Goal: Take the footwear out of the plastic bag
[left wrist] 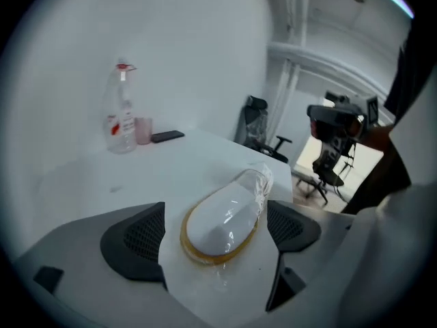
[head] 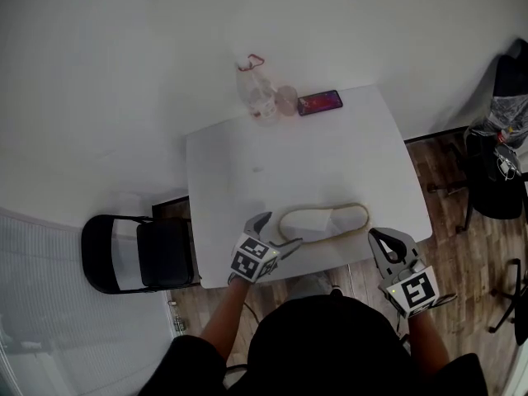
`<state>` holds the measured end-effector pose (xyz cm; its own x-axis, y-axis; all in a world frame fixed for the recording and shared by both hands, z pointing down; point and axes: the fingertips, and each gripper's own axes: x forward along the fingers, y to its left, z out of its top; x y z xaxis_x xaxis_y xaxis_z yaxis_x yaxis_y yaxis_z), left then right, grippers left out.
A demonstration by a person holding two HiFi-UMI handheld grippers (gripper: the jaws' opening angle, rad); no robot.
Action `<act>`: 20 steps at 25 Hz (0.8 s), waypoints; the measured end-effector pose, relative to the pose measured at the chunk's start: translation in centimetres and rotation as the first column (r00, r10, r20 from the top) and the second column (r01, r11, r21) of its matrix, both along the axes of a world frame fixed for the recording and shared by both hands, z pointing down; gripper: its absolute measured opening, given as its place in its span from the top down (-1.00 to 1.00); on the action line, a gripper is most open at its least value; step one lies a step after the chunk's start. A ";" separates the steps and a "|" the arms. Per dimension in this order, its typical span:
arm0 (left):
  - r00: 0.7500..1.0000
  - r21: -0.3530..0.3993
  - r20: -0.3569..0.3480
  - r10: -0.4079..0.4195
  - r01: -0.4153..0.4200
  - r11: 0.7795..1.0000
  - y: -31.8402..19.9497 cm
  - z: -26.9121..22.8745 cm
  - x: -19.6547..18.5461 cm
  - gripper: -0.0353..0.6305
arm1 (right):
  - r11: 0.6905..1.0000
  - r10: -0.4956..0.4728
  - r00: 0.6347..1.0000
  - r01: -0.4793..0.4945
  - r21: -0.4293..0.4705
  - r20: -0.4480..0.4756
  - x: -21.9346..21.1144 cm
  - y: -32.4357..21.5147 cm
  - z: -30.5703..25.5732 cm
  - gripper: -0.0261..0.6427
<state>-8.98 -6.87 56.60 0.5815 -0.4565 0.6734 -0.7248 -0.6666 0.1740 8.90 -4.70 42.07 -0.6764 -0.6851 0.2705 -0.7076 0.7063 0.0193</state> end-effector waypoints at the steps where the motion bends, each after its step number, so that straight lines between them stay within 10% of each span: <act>1: 0.995 0.014 0.034 0.090 -0.090 0.996 -0.4 0.2 1.2 -0.47 | 1.000 0.010 1.000 -0.010 -0.001 -0.005 0.0 -0.6 0.1 0.87; 4: 0.917 0.000 0.160 0.366 -0.371 0.929 -0.6 1.8 4.8 -0.65 | 0.999 0.033 0.999 -0.033 -0.005 -0.017 -0.2 -1.8 0.2 0.87; 8: 0.687 -0.135 0.344 0.640 -0.639 0.758 0.5 6.2 6.8 -0.74 | 0.998 0.058 0.998 -0.059 -0.013 -0.032 -0.5 -3.1 0.8 0.87; 10: 0.623 -0.188 0.374 0.687 -0.675 0.714 0.6 8.1 6.8 -0.75 | 0.998 0.067 0.997 -0.068 -0.017 -0.033 -0.7 -3.7 1.1 0.87; 14: 0.568 -0.257 0.391 0.724 -0.688 0.678 0.9 10.5 6.4 -0.75 | 0.997 0.075 0.996 -0.076 -0.024 -0.046 -1.3 -4.4 1.6 0.87; 20: 0.598 -0.284 0.326 0.732 -0.677 0.680 0.6 11.1 6.1 -0.77 | 0.996 0.077 0.995 -0.079 -0.035 -0.058 -2.4 -4.9 2.4 0.87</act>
